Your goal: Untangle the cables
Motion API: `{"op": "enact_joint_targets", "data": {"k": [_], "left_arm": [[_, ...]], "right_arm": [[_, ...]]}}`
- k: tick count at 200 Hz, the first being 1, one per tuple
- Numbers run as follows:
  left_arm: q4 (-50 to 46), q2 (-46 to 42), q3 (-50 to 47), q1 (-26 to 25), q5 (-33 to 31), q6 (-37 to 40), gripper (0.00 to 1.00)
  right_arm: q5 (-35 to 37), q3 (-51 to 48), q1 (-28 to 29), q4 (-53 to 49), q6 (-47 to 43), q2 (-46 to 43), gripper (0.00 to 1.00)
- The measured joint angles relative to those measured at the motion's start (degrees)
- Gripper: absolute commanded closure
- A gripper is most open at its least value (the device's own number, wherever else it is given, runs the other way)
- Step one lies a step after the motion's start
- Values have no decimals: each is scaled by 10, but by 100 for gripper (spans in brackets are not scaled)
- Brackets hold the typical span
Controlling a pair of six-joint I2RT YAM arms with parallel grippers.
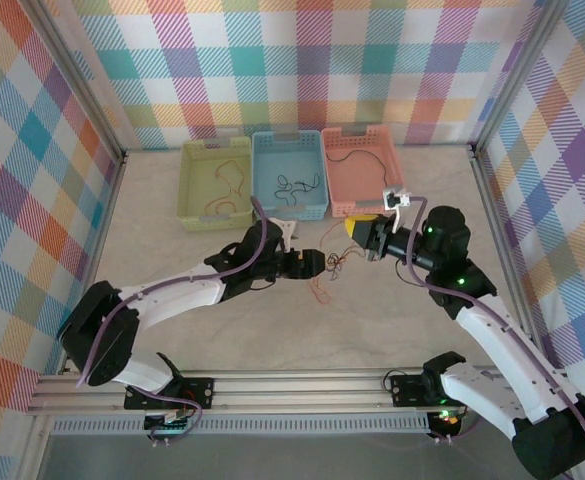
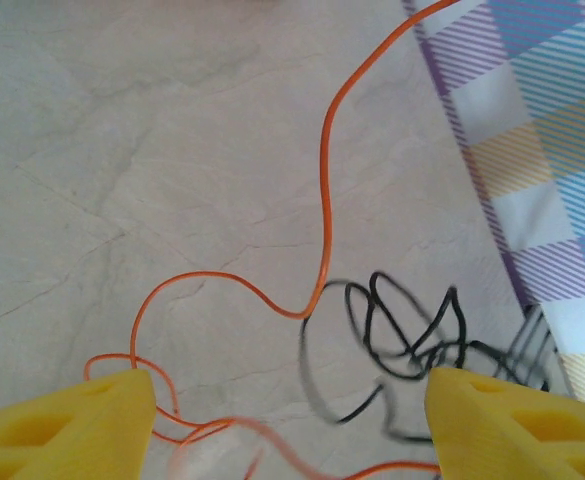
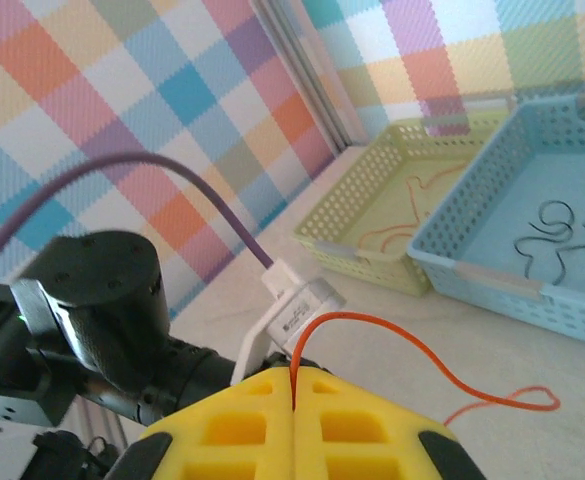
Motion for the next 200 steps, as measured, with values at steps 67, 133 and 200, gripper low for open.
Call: {"op": "enact_joint_targets", "data": {"k": [67, 133, 200], "left_arm": [[34, -43, -29, 0, 31, 25, 26], [42, 4, 24, -1, 12, 58, 25], [15, -2, 32, -9, 13, 79, 26]], "right_arm": [[-65, 78, 0, 25, 59, 29, 100], [-124, 174, 0, 37, 103, 53, 100], [-116, 204, 0, 12, 109, 65, 100]]}}
